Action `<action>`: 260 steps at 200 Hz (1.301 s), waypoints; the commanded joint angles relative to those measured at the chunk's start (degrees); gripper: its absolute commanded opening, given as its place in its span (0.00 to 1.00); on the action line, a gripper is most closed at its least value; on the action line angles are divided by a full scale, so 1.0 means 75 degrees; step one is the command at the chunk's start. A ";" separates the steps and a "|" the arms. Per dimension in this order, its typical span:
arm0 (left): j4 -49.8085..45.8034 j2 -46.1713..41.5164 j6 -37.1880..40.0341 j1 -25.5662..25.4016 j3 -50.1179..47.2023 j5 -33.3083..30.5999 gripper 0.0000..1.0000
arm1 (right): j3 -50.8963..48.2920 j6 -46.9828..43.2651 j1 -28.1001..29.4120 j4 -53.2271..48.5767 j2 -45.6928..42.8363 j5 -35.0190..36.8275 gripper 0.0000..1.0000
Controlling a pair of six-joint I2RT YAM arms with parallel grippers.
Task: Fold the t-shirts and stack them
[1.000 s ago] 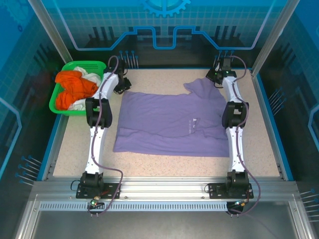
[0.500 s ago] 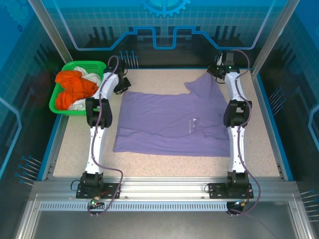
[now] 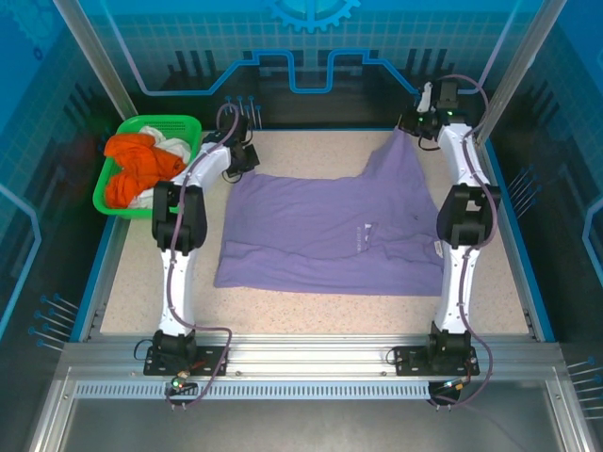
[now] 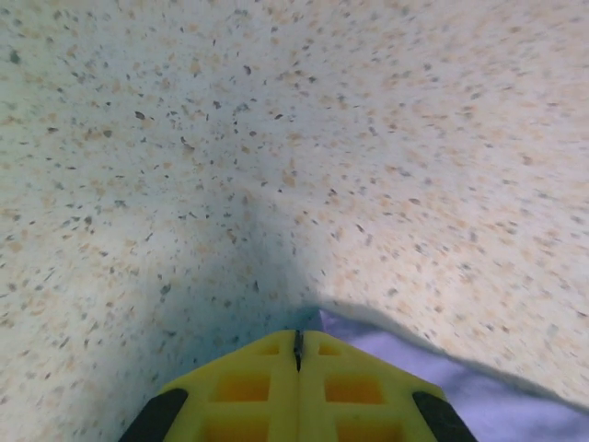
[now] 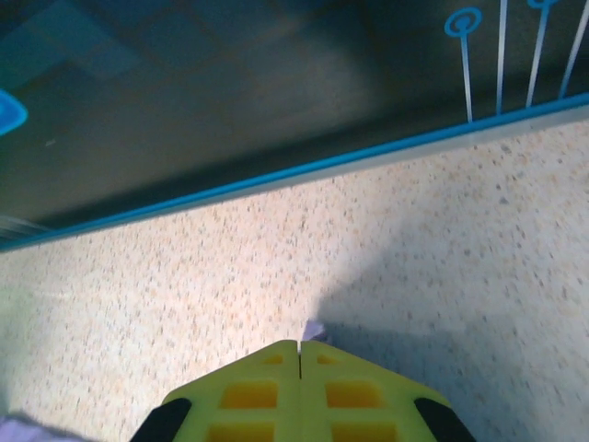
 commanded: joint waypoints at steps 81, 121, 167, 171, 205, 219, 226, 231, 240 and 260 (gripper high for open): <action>0.1145 -0.2847 0.1300 0.0468 -0.3407 0.0075 0.00 | -0.5974 -0.1169 -0.0317 0.0942 -0.4798 -0.0896 0.00; 0.1089 -0.3582 0.0997 0.0492 -0.4423 0.0208 0.00 | -0.7354 -0.1338 -0.0748 0.0836 -0.6102 -0.1612 0.00; 0.0844 -0.4162 0.0548 0.0459 -0.5354 0.0502 0.00 | -0.8614 -0.1395 -0.1023 0.0782 -0.7110 -0.2066 0.00; 0.0816 -0.4190 0.0530 0.0457 -0.5390 0.0549 0.00 | -0.8720 -0.1407 -0.1028 0.0734 -0.7169 -0.2072 0.00; 0.0530 -0.4259 0.0362 0.0421 -0.5555 0.0566 0.00 | -0.9834 -0.1166 -0.1250 0.0797 -0.7746 -0.1975 0.00; 0.0516 -0.4291 0.0299 0.0421 -0.5645 0.0536 0.00 | -1.0333 -0.0861 -0.1375 0.1023 -0.8025 -0.1943 0.00; 0.0489 -0.4281 0.0252 0.0421 -0.5664 0.0573 0.00 | -1.0505 -0.0799 -0.1404 0.1039 -0.8100 -0.1852 0.00; 0.0454 -0.4271 0.0182 0.0421 -0.5669 0.0624 0.00 | -1.0581 -0.0765 -0.1427 0.1010 -0.8121 -0.1749 0.00; 0.0435 -0.4278 0.0060 0.0413 -0.5711 0.0745 0.03 | -1.0715 -0.0709 -0.1506 0.0978 -0.8150 -0.1673 0.00; 0.0411 -0.4433 -0.0212 0.0384 -0.5870 0.0709 0.07 | -1.1089 -0.0417 -0.1810 0.0982 -0.8373 -0.1530 0.00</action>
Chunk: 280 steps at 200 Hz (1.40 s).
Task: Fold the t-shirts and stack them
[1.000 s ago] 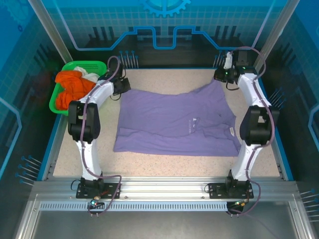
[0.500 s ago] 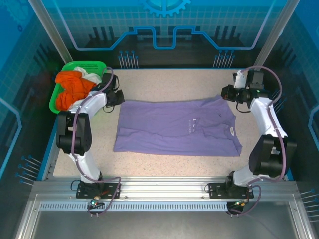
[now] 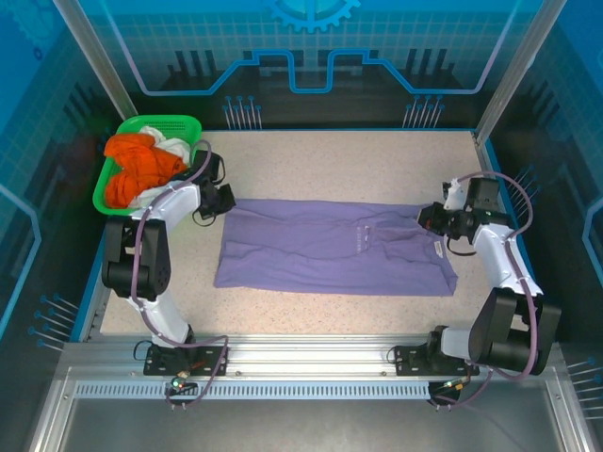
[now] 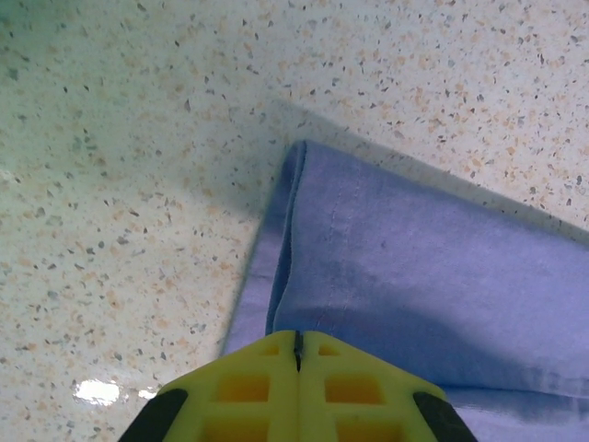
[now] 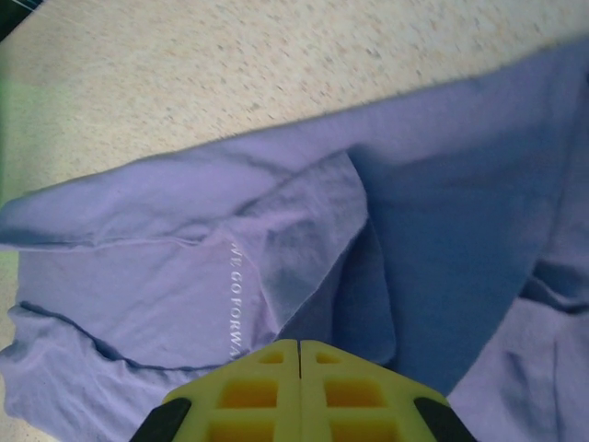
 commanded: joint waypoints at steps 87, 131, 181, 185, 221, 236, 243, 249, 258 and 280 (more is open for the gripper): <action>-0.0525 -0.1149 -0.1916 0.0175 0.0161 -0.0390 0.45 | -0.1210 0.2884 -0.1153 0.2500 -0.0651 -0.1256 0.32; -0.0906 0.0390 -0.0712 -0.0405 0.1728 0.1152 0.33 | 0.0529 0.2171 -0.0633 0.1223 0.1312 -0.0639 0.33; -0.1572 0.2447 -0.0755 -0.0673 0.3131 0.1311 0.26 | 0.3233 0.1197 0.0439 -0.0965 0.4408 0.0746 0.22; -0.1605 0.2568 -0.0761 -0.0669 0.3195 0.1309 0.26 | 0.3384 0.1241 0.0457 -0.1051 0.4582 0.0866 0.21; -0.2069 0.3307 -0.1105 -0.0589 0.3724 0.0656 0.27 | 0.4162 0.1665 0.0401 -0.1476 0.5555 0.1241 0.18; -0.2343 0.3483 -0.1416 -0.0506 0.3823 0.0331 0.27 | 0.4324 0.1801 0.0322 -0.1694 0.5811 0.1595 0.18; -0.2411 0.3526 -0.1541 -0.0465 0.3797 0.0195 0.28 | 0.4354 0.1917 0.0239 -0.1723 0.5906 0.1702 0.19; -0.2497 0.3572 -0.1663 -0.0418 0.3801 0.0078 0.28 | 0.4350 0.2029 0.0124 -0.1691 0.5969 0.1726 0.19; -0.2641 0.3642 -0.1822 -0.0349 0.3791 -0.0042 0.28 | 0.4336 0.2205 -0.0031 -0.1572 0.6037 0.1710 0.20; -0.2886 0.3702 -0.2049 -0.0236 0.3766 -0.0405 0.28 | 0.4535 0.2507 -0.0352 -0.1444 0.6254 0.1719 0.25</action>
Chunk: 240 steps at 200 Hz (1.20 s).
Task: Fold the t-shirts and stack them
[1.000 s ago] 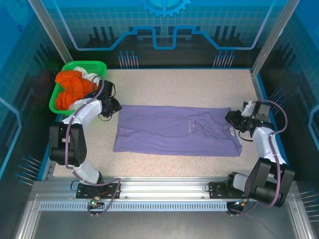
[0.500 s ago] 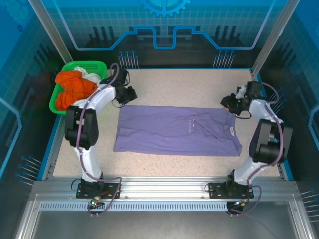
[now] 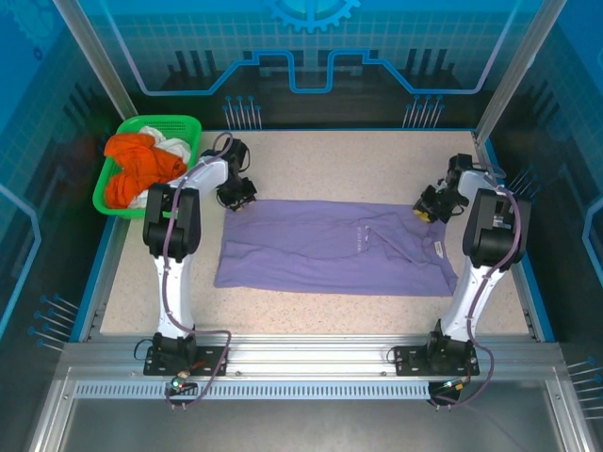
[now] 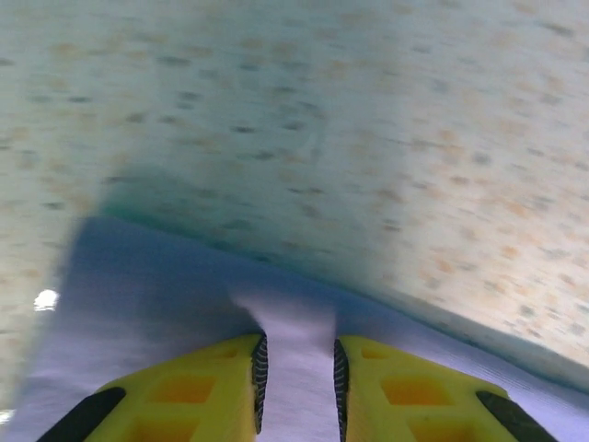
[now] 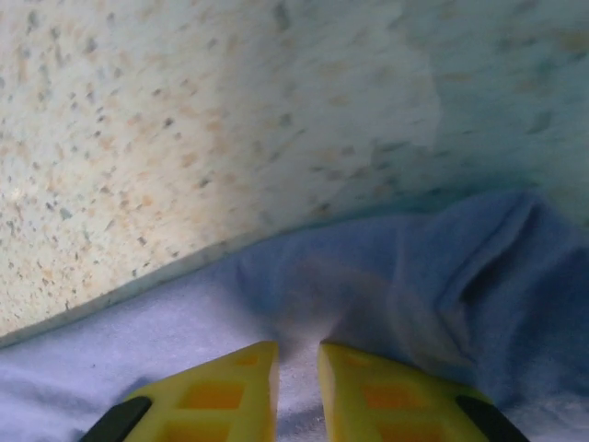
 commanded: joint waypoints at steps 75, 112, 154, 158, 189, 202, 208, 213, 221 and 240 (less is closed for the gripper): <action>-0.1283 0.0073 -0.0257 0.0151 0.1537 -0.0519 0.45 | 0.0832 0.0176 -0.0275 0.0463 -0.0200 -0.0147 0.52; -0.1382 -0.0512 -0.0162 -0.0283 0.2137 0.0042 0.65 | -0.0438 0.0017 0.0579 0.0448 -0.1933 0.0183 0.55; 0.0018 -0.1658 -0.0635 -0.1102 0.0047 0.1398 0.65 | -0.0588 -0.0311 0.1634 -0.0451 -0.2015 0.0469 0.49; 0.0096 -0.1686 -0.0696 -0.1163 -0.0118 0.1554 0.65 | -0.0566 -0.0338 0.1666 -0.0493 -0.1938 0.0494 0.49; 0.0222 -0.1631 -0.0666 -0.1601 -0.0656 0.1910 0.65 | -0.0167 -0.0706 0.1708 -0.0640 -0.1310 0.0518 0.48; 0.0156 -0.1384 -0.0702 -0.1664 -0.0508 0.2085 0.65 | 0.0046 -0.0892 0.1677 -0.0679 -0.1062 0.0625 0.48; 0.0101 -0.1236 -0.0749 -0.1682 -0.0366 0.2212 0.64 | 0.0149 -0.0946 0.1663 -0.0689 -0.0924 0.0615 0.48; 0.0062 -0.1121 -0.0786 -0.1717 -0.0231 0.2314 0.64 | 0.0258 -0.0990 0.1653 -0.0711 -0.0806 0.0567 0.48; 0.0086 -0.0946 -0.0792 -0.1785 0.0006 0.2483 0.64 | 0.0439 -0.1080 0.1650 -0.0716 -0.0617 0.0470 0.47; 0.0217 -0.0637 -0.0703 -0.2050 0.0479 0.2457 0.64 | 0.0821 -0.1259 0.1697 -0.0739 -0.0209 0.0616 0.46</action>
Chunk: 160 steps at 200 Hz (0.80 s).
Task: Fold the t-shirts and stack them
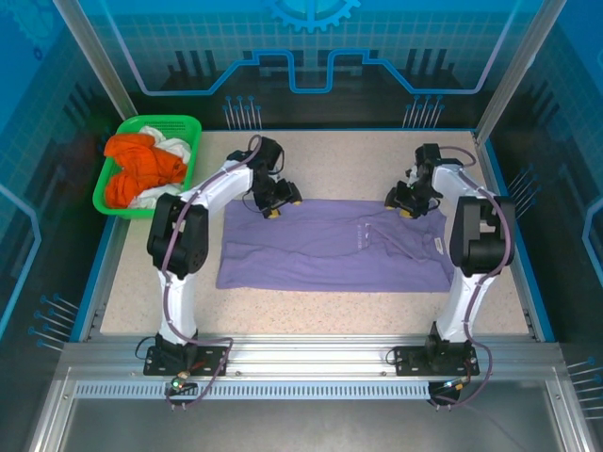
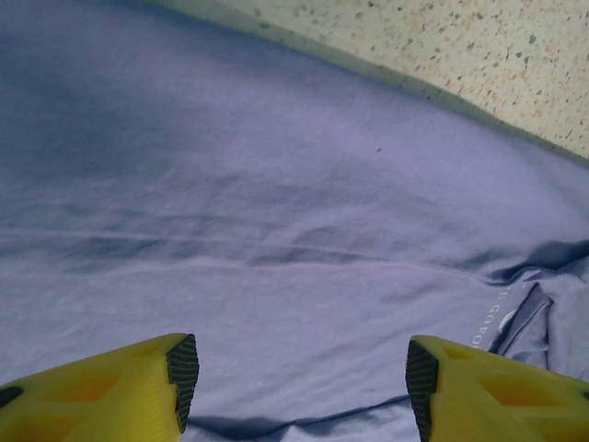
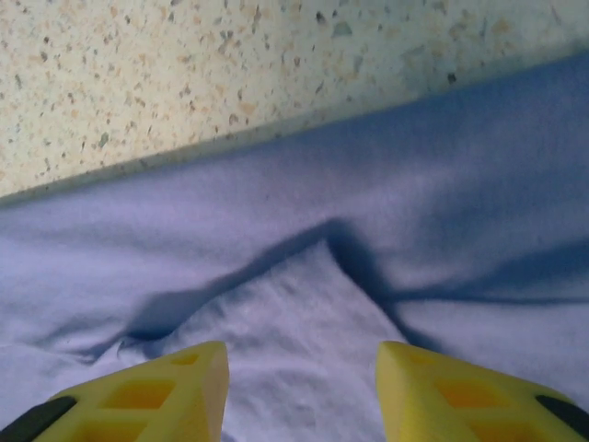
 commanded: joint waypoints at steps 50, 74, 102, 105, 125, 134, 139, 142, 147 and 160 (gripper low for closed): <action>0.0034 0.0958 -0.0218 -0.0535 0.1200 0.0423 0.63 | 0.1138 -0.0654 -0.0034 -0.0431 0.0918 0.0128 0.40; 0.0011 0.0970 -0.0124 -0.0537 0.1118 0.0381 0.63 | 0.1037 -0.0715 0.0010 -0.0415 0.0855 0.0054 0.37; -0.0100 0.1160 0.0046 -0.0515 0.1249 0.0322 0.63 | 0.0901 -0.0816 0.0046 -0.0456 0.0817 0.0209 0.35; -0.0124 0.1189 0.0076 -0.0523 0.1291 0.0333 0.64 | 0.0892 -0.0819 0.0040 -0.0459 0.0820 0.0228 0.35; -0.0313 0.1406 0.0248 -0.0526 0.1495 0.0279 0.64 | 0.0806 -0.0855 0.0047 -0.0426 0.0826 0.0253 0.35; -0.0382 0.1478 0.0322 -0.0521 0.1547 0.0227 0.64 | 0.0821 -0.0863 0.0048 -0.0434 0.0861 0.0275 0.35; -0.0410 0.1500 0.0355 -0.0523 0.1567 0.0211 0.64 | 0.0818 -0.0869 0.0048 -0.0435 0.0873 0.0283 0.35; -0.0418 0.1510 0.0366 -0.0518 0.1572 0.0208 0.64 | 0.0814 -0.0869 0.0048 -0.0436 0.0876 0.0292 0.35; -0.0435 0.1529 0.0377 -0.0517 0.1564 0.0208 0.64 | 0.0814 -0.0884 0.0054 -0.0425 0.0887 0.0290 0.35; -0.0447 0.1527 0.0411 -0.0522 0.1541 0.0196 0.64 | 0.0833 -0.0898 0.0073 -0.0453 0.0919 0.0301 0.35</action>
